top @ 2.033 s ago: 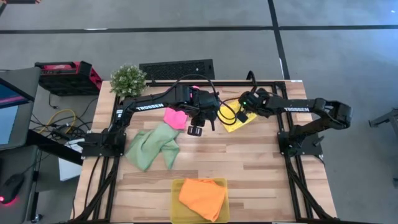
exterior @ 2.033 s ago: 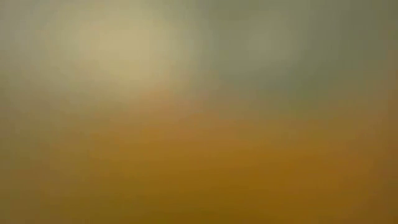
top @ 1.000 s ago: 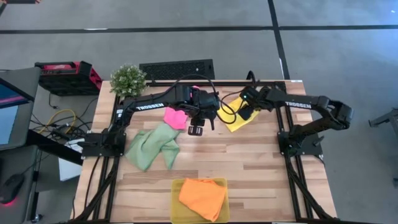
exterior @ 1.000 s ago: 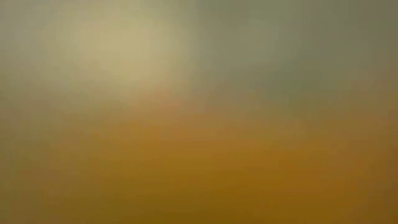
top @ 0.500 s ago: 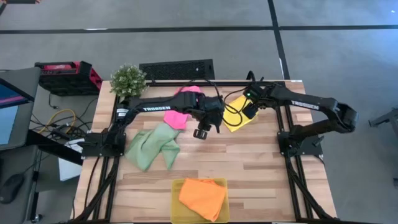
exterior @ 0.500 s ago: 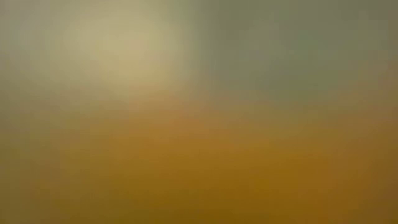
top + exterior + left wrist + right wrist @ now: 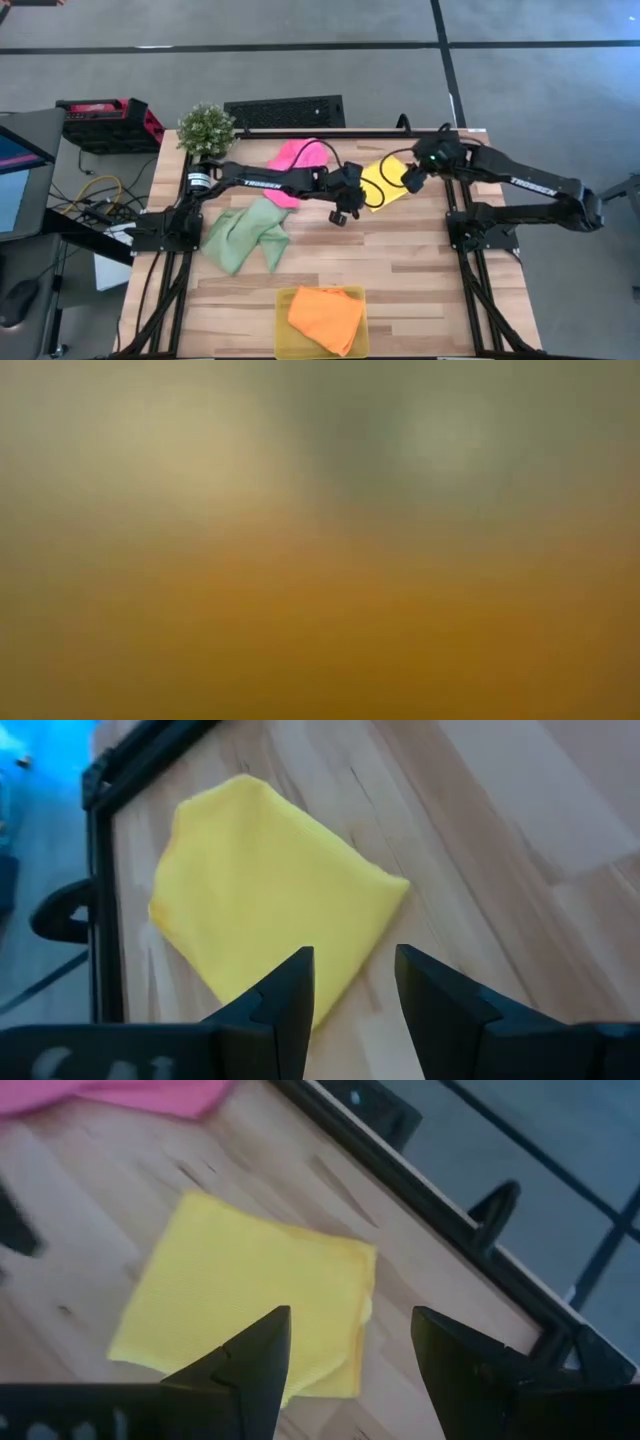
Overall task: Fold microfiber towels
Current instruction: Put the yellow microfiber cloth into the yellow bin
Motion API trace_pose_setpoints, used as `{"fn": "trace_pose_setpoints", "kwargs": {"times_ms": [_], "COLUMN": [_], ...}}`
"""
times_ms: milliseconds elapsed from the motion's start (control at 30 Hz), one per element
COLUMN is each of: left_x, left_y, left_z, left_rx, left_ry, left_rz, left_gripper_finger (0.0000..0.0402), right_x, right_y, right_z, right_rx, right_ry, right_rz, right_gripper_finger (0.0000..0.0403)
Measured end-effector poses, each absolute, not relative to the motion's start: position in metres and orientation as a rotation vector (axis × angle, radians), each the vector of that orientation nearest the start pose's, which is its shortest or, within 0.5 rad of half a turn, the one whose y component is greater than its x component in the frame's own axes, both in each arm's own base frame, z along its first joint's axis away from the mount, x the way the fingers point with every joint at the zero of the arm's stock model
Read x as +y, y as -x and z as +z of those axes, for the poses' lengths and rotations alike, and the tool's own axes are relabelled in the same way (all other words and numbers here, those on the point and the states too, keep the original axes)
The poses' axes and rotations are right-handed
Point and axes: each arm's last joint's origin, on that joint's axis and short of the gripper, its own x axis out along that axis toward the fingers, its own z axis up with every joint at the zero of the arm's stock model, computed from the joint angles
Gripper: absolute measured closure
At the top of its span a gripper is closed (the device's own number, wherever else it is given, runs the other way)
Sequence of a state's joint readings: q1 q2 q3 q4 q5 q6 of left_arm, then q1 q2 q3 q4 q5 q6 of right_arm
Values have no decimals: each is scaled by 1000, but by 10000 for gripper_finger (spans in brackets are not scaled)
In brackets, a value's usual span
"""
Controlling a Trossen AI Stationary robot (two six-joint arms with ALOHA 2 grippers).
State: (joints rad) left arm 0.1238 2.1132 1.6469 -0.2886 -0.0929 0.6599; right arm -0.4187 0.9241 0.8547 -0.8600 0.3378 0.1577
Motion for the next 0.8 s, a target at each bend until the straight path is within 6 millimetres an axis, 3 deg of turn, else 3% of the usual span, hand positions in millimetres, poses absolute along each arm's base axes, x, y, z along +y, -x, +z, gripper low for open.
{"fn": "trace_pose_setpoints", "kwargs": {"times_ms": [267,467,700,800], "left_x": [62,64,64,64], "left_y": [-472,-495,-515,-514], "left_z": [179,141,129,127], "left_rx": [741,806,821,868], "left_ry": [-577,-603,-623,-613], "left_rz": [-16,45,72,58], "left_gripper_finger": [267,267,267,267], "right_x": [-60,-52,-46,-45], "right_y": [-143,-146,-148,-149], "right_z": [291,293,293,293], "right_rx": [808,789,785,784], "right_ry": [-143,-122,-122,-120], "right_rz": [-699,-647,-616,-609], "right_gripper_finger": [171,171,171,171]}}
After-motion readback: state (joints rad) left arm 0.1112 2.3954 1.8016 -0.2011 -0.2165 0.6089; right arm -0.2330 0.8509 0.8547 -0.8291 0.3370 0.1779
